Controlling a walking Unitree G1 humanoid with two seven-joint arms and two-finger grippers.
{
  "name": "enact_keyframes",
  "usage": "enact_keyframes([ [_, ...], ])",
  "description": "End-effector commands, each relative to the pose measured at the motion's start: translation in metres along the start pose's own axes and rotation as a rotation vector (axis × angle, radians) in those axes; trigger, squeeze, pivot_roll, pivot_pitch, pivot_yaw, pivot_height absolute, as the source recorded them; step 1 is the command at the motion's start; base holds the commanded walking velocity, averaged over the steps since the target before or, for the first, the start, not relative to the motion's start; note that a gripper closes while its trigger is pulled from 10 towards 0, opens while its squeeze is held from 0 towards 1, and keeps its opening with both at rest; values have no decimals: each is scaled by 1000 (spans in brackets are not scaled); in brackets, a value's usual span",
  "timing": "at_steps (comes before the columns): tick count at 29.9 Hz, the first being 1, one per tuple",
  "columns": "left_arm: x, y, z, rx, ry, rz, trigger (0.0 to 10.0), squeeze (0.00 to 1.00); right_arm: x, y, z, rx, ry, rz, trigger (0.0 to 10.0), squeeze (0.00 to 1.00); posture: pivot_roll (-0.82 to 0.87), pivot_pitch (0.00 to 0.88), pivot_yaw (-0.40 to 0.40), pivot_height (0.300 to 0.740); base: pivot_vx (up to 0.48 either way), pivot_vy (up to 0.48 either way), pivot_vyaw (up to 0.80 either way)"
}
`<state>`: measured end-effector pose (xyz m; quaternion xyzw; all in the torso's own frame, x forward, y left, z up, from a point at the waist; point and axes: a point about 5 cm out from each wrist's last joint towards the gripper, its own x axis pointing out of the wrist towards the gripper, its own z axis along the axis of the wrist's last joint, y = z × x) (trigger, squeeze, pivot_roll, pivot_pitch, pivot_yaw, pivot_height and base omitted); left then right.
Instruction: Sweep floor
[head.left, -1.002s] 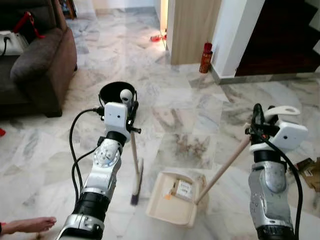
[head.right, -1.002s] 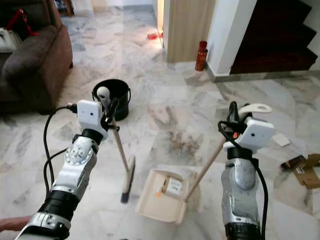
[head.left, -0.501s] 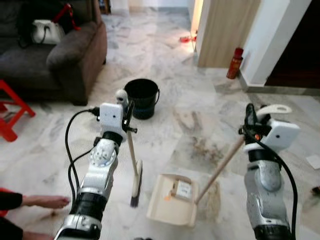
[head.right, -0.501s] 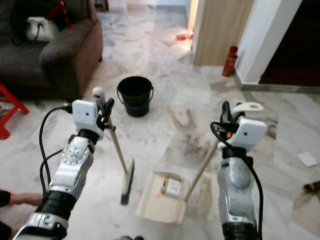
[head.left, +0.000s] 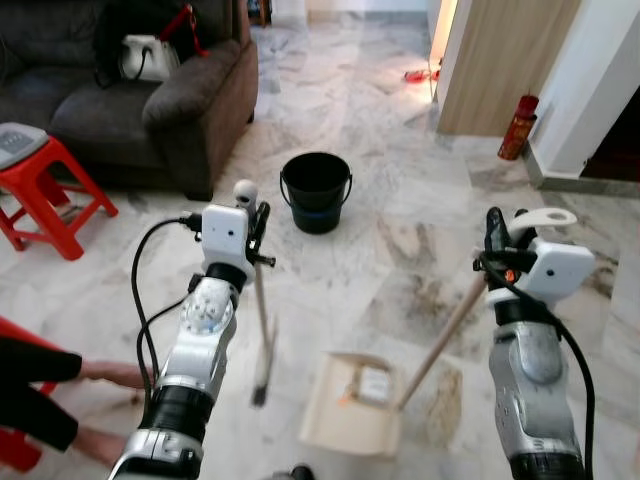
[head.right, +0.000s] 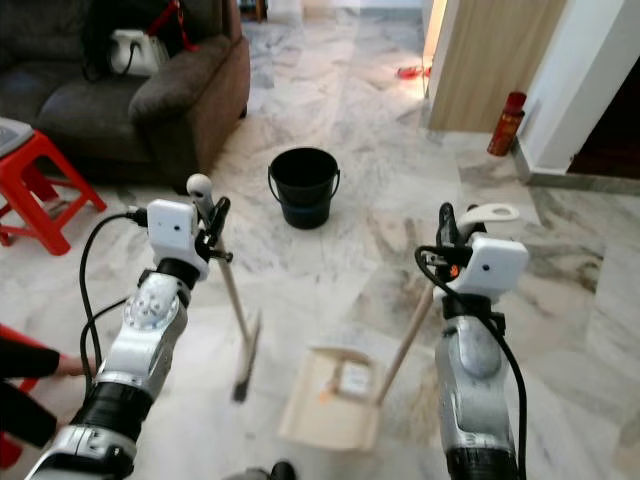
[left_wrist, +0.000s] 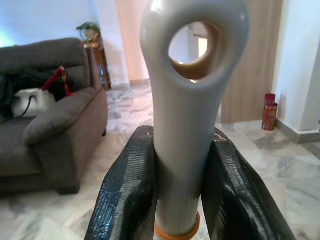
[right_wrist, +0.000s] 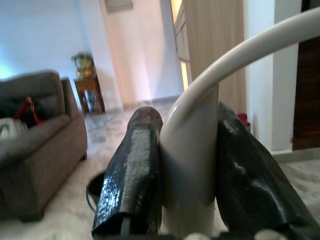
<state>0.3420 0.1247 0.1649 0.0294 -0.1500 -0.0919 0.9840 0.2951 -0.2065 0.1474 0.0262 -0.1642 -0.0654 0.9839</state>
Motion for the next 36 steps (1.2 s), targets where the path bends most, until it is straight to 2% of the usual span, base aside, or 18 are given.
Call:
enact_keyframes([
  [1,3,2,9,3,-42,0,10000,0,4,8,11,8,-51,30,10000,0,72,63,10,740,240,0,0],
  [25,3,1,10,-1,-46,7,10000,0,6,13,13,-2,-55,72,10000,0,73,72,3,740,242,0,0],
  [28,3,2,10,-1,-45,9,10000,0,6,13,13,-8,-52,77,10000,0,73,73,2,740,256,0,525],
  [31,2,2,10,0,-43,9,10000,0,6,13,12,20,-49,71,10000,0,73,73,2,740,257,0,0],
  [36,2,2,10,-1,-43,8,10000,0,5,14,12,17,-48,78,10000,0,73,74,3,740,256,0,0],
])
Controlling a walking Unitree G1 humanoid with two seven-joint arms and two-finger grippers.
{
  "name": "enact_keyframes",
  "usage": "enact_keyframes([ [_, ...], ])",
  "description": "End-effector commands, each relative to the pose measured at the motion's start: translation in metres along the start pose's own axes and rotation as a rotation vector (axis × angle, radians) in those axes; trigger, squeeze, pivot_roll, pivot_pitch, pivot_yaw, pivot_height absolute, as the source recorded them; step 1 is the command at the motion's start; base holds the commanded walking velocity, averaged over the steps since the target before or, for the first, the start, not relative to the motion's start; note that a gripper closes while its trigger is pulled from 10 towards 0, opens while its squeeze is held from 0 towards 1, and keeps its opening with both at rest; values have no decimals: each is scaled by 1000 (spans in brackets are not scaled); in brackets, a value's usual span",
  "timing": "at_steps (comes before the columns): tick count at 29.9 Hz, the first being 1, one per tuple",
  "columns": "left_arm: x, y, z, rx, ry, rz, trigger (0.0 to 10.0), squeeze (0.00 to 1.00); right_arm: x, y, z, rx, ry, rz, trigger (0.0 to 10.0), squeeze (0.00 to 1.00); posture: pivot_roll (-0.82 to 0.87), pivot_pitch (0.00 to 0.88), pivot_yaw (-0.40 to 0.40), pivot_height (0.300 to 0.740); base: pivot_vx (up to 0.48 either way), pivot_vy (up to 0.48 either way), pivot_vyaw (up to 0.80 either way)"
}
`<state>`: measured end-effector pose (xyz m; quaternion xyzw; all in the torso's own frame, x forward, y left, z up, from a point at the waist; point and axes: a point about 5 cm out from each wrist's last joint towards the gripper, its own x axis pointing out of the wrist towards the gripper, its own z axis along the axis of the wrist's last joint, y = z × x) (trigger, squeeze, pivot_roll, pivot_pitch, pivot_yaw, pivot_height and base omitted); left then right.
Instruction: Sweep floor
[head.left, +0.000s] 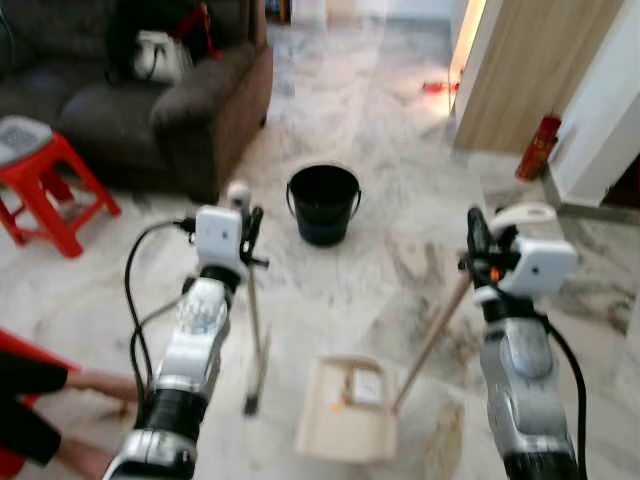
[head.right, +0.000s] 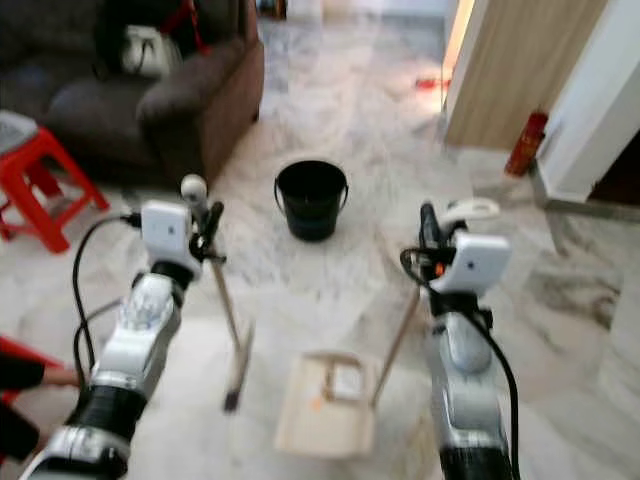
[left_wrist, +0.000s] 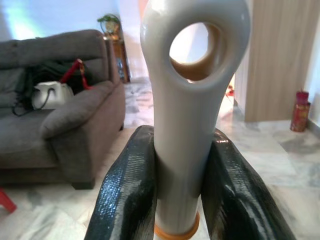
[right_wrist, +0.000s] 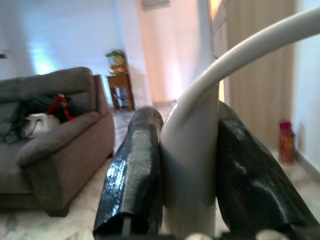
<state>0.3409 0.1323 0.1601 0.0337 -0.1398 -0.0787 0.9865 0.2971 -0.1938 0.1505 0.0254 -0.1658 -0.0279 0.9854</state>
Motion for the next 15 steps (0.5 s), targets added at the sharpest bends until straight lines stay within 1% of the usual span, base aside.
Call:
enact_keyframes([
  [1,6,-5,15,-13,-66,-16,10000,0,4,1,10,5,-47,5,10000,0,73,74,3,740,259,0,0],
  [15,6,-5,15,-15,-66,-17,10000,0,4,3,10,10,-42,18,10000,0,74,77,3,740,257,0,0],
])
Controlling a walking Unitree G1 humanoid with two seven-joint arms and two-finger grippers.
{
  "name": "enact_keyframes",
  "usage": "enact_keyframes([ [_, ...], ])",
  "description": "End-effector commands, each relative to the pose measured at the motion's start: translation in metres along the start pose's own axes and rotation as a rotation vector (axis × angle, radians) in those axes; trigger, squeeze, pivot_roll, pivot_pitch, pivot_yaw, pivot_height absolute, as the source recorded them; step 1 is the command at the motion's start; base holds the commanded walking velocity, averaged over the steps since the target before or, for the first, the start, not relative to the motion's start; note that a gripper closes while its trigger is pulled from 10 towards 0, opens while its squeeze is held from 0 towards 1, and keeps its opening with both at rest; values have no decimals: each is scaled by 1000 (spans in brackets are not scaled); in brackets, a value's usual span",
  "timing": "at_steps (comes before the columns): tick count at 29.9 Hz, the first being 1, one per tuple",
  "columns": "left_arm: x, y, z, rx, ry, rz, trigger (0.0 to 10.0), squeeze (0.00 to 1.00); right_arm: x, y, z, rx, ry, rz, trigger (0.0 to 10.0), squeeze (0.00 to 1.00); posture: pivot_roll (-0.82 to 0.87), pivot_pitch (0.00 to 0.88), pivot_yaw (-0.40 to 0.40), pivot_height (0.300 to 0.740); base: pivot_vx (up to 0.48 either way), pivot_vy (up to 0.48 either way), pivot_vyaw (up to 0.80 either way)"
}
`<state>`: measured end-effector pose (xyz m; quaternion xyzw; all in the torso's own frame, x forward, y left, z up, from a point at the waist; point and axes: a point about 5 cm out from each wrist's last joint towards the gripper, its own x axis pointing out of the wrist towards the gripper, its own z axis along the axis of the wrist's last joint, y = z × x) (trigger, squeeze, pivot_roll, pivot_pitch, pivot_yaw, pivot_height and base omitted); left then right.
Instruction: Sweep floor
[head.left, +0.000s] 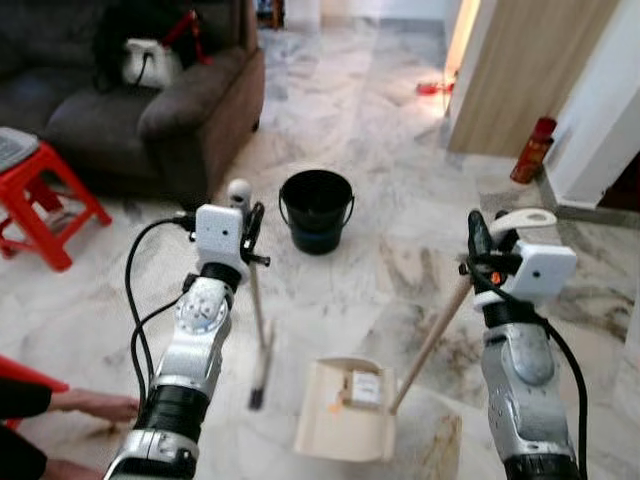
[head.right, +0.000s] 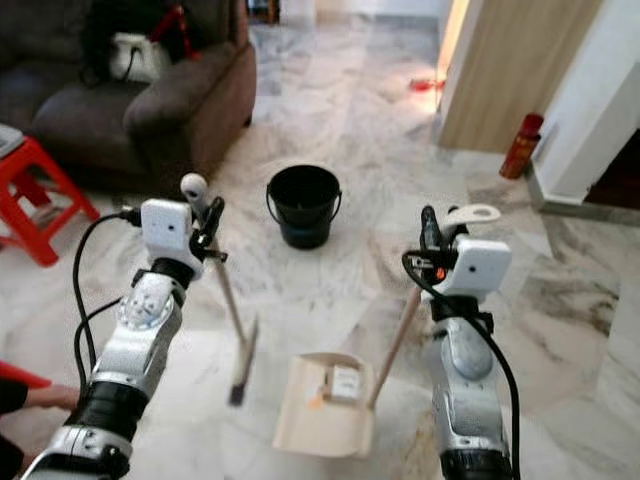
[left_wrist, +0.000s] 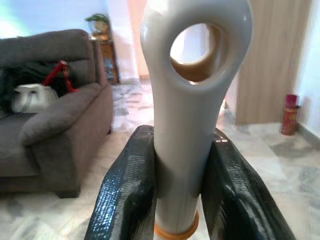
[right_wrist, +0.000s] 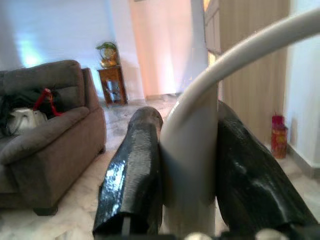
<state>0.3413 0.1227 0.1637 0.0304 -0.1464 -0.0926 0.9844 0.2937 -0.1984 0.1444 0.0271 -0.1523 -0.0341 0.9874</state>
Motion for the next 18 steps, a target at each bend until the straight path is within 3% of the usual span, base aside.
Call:
enact_keyframes([
  [1,3,4,11,-5,-51,10,10000,0,8,9,15,5,-68,36,10000,0,74,77,2,740,259,0,0],
  [12,3,4,12,-3,-53,10,10000,0,8,11,15,-5,-68,49,10000,0,77,74,3,740,258,0,0],
  [18,2,5,12,-5,-54,11,10000,0,9,12,15,-5,-69,54,10000,0,76,75,2,740,261,0,435],
])
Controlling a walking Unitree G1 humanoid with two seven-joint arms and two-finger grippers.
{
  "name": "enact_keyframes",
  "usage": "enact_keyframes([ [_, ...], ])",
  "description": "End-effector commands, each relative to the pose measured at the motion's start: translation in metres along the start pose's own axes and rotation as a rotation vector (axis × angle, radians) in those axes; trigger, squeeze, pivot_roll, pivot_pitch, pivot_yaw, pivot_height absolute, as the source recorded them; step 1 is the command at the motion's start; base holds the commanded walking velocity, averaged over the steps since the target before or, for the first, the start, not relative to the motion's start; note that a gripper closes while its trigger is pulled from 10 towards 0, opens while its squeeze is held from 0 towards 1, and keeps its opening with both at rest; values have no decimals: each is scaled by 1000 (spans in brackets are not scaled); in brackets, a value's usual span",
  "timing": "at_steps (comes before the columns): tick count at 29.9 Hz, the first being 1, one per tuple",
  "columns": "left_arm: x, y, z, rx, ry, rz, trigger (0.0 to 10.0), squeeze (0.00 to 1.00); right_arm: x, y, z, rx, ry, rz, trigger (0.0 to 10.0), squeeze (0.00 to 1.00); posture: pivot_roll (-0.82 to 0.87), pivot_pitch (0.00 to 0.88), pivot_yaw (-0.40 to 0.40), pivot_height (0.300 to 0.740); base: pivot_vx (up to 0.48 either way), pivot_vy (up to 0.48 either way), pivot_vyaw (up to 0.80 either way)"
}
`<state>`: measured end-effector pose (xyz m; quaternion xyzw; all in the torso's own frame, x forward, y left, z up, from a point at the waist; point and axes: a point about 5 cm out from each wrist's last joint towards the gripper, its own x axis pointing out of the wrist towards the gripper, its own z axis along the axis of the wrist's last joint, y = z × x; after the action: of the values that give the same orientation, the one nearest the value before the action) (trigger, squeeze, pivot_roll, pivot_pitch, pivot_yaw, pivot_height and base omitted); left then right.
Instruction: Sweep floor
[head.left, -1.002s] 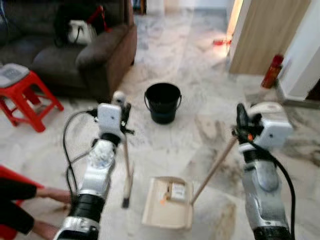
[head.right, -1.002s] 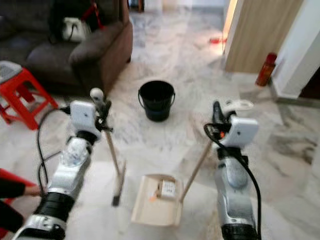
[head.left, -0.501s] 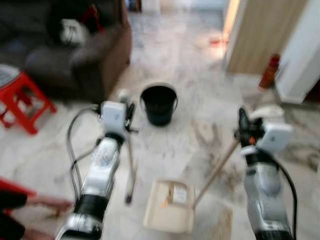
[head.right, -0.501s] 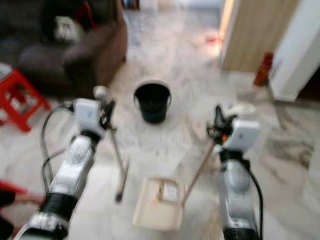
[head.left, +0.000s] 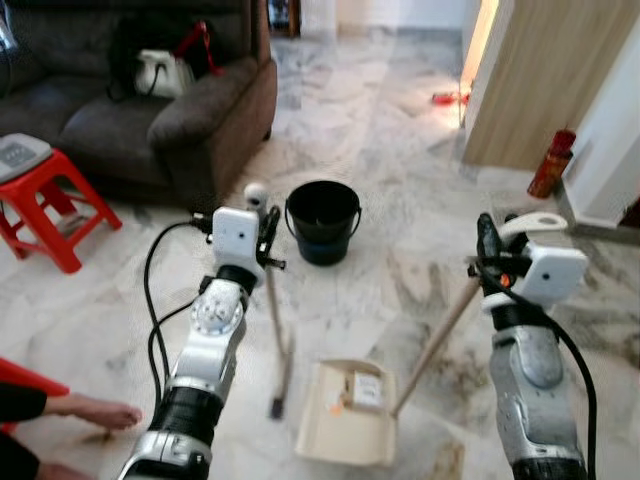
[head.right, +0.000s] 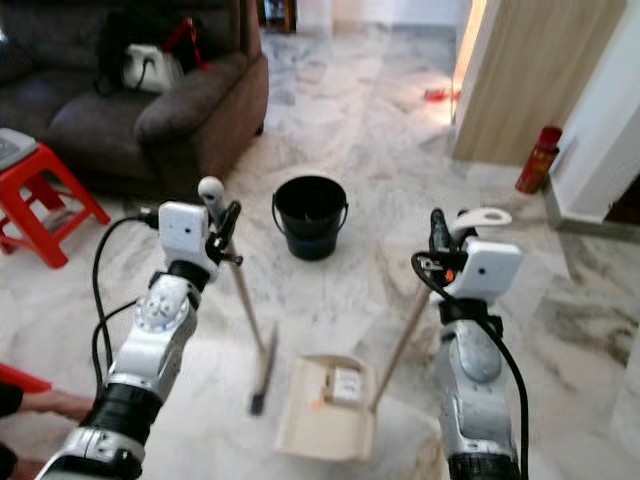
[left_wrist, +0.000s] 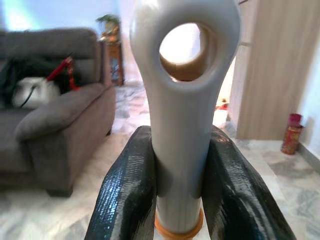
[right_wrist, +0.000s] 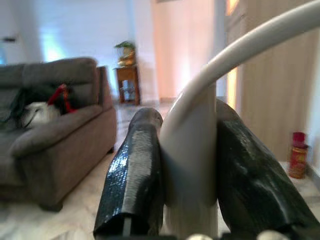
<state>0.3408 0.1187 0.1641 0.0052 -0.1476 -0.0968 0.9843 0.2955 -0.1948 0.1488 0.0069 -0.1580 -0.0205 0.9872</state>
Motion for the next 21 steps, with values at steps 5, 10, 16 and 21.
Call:
enact_keyframes([
  [5,2,8,11,48,-47,13,10000,0,6,7,11,43,-56,18,10000,0,76,75,1,740,270,0,89],
  [10,2,8,11,46,-47,14,10000,0,6,8,12,30,-58,27,10000,0,76,75,0,740,293,0,175],
  [16,2,8,11,45,-48,15,10000,0,6,9,12,34,-61,31,10000,0,78,74,0,740,302,0,405],
  [21,2,9,11,46,-48,17,10000,0,6,10,12,34,-61,37,10000,0,79,75,0,740,305,0,0],
])
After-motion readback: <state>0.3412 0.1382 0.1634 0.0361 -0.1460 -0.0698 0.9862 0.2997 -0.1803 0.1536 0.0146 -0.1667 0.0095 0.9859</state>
